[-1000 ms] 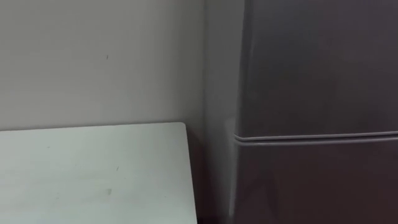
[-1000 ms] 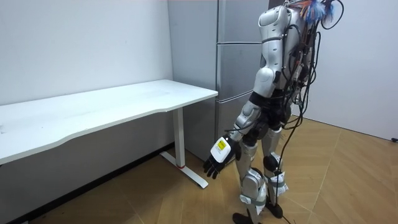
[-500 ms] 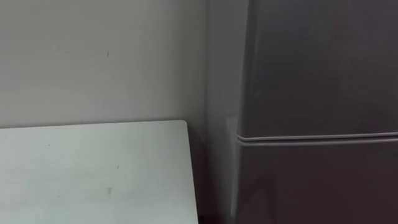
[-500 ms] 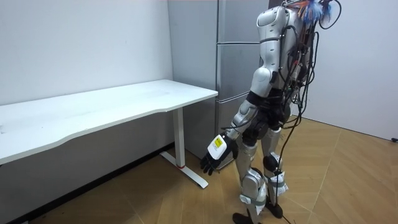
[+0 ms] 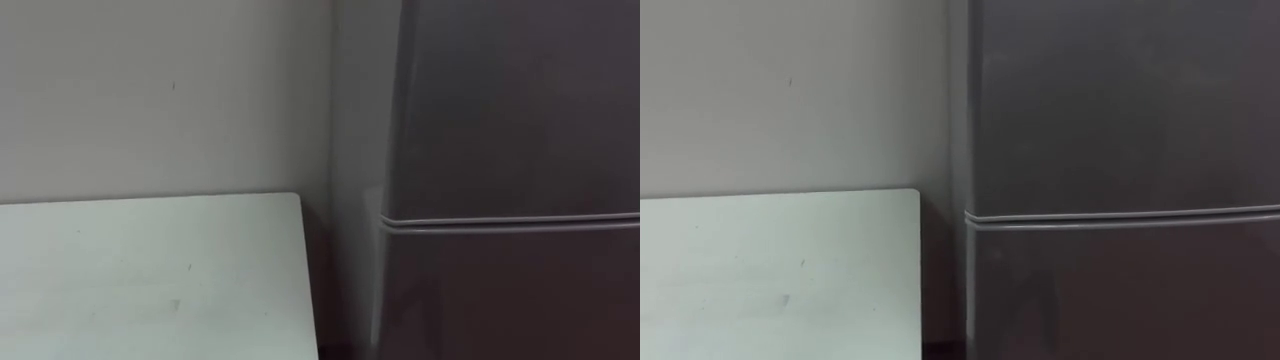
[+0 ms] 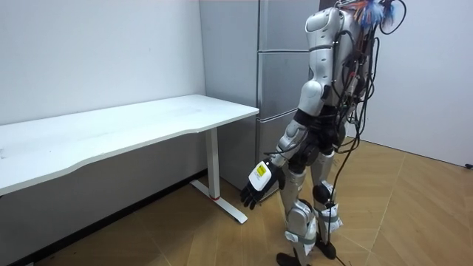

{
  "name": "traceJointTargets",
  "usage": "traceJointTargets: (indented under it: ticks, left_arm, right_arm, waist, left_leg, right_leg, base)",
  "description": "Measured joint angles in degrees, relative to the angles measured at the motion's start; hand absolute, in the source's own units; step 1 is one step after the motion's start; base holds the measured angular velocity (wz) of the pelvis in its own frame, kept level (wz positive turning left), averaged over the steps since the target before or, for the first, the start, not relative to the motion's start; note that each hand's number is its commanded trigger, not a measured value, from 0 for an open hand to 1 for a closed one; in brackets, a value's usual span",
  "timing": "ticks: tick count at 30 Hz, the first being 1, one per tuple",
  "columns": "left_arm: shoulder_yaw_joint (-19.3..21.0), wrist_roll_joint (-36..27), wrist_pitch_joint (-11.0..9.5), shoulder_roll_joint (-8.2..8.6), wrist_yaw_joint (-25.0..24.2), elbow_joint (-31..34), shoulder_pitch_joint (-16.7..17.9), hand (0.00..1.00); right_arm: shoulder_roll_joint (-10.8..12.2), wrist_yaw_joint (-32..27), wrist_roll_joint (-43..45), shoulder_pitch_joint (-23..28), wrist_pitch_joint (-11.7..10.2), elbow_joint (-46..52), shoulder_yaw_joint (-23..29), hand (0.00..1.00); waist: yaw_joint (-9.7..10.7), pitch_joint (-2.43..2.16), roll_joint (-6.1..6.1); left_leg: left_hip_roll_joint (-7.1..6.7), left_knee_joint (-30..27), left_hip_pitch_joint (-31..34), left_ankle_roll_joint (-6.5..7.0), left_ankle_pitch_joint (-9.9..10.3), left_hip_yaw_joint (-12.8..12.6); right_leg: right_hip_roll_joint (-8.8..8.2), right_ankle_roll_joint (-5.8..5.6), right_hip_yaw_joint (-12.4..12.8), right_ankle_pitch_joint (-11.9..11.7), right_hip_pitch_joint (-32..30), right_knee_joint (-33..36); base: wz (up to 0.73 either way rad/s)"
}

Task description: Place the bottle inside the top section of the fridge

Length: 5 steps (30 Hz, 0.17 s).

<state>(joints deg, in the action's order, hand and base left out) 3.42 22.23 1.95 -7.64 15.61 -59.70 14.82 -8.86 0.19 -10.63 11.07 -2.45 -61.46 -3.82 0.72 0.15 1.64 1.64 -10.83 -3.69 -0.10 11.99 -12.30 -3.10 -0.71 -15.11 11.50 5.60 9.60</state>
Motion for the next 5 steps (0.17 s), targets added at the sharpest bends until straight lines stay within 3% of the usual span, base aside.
traceJointTargets:
  ticks: [5]
  left_arm:
    - [0.0, 0.0, 0.0, 0.00, 0.0, 0.0, -0.3, 0.00]
  right_arm:
    - [0.0, 0.3, 0.2, 0.0, 0.0, -0.1, 0.0, 0.00]
  waist:
    - [-0.8, 0.11, 0.21]
  left_leg:
    - [-0.02, 0.0, 0.0, 0.00, 0.0, 0.0]
  right_leg:
    - [0.00, -0.01, 0.0, 0.0, 0.1, 0.0]
  base:
    - [0.00]
